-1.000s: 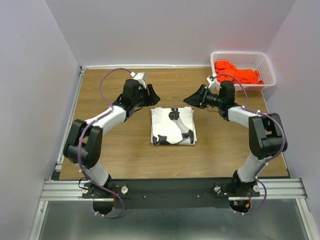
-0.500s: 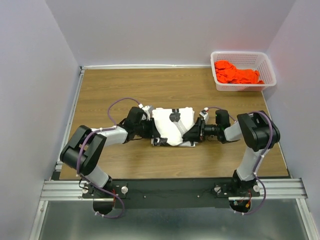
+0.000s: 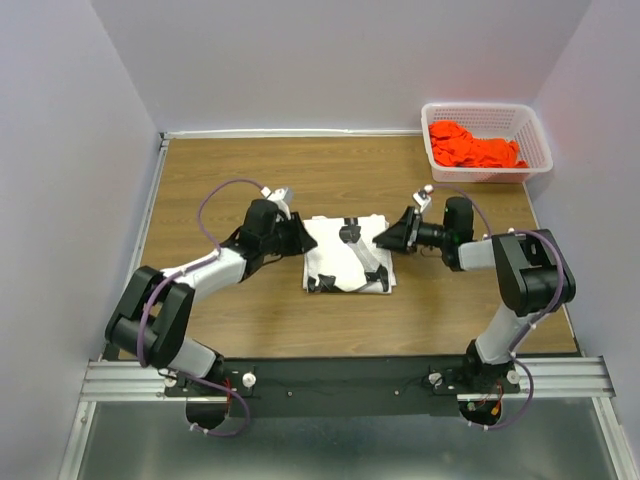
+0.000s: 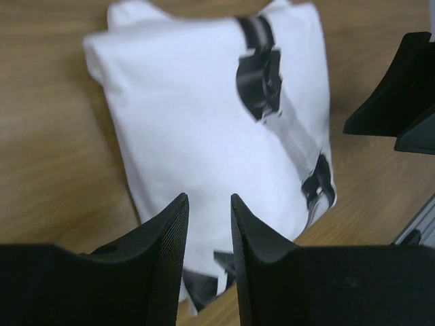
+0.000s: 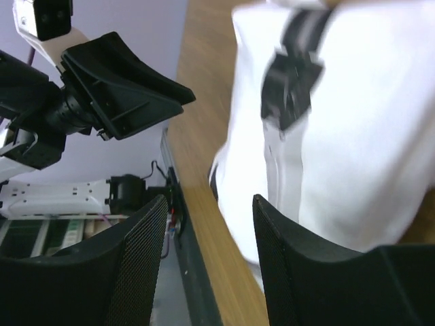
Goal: Fold and stack the t-shirts
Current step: Fold the tshirt
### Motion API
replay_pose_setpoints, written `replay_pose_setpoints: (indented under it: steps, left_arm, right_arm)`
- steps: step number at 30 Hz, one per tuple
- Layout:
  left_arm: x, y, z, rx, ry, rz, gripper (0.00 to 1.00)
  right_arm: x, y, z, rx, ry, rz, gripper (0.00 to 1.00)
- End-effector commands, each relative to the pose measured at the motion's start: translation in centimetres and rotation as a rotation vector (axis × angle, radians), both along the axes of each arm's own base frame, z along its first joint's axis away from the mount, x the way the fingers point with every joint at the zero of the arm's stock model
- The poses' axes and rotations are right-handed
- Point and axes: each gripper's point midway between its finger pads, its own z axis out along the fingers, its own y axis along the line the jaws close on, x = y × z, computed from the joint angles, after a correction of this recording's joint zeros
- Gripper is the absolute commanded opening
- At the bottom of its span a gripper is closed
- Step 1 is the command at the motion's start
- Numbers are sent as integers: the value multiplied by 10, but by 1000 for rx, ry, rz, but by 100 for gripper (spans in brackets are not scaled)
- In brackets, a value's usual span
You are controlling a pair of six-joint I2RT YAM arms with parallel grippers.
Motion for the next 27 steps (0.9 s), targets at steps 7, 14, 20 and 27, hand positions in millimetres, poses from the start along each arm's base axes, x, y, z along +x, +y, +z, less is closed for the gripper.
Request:
replay_pose_setpoints:
  steps: [7, 14, 20, 27]
  left_arm:
    - [104, -12, -22, 2, 3, 102, 39]
    - [120, 13, -55, 52, 76, 166, 40]
    - [130, 29, -10, 172, -18, 158, 58]
    - [106, 44, 63, 348, -234, 155, 67]
  right_arm:
    - [110, -2, -20, -60, -33, -201, 58]
    - [129, -27, -58, -123, 36, -329, 57]
    - [130, -51, -14, -181, -26, -357, 58]
    - [91, -92, -8, -559, 31, -375, 63]
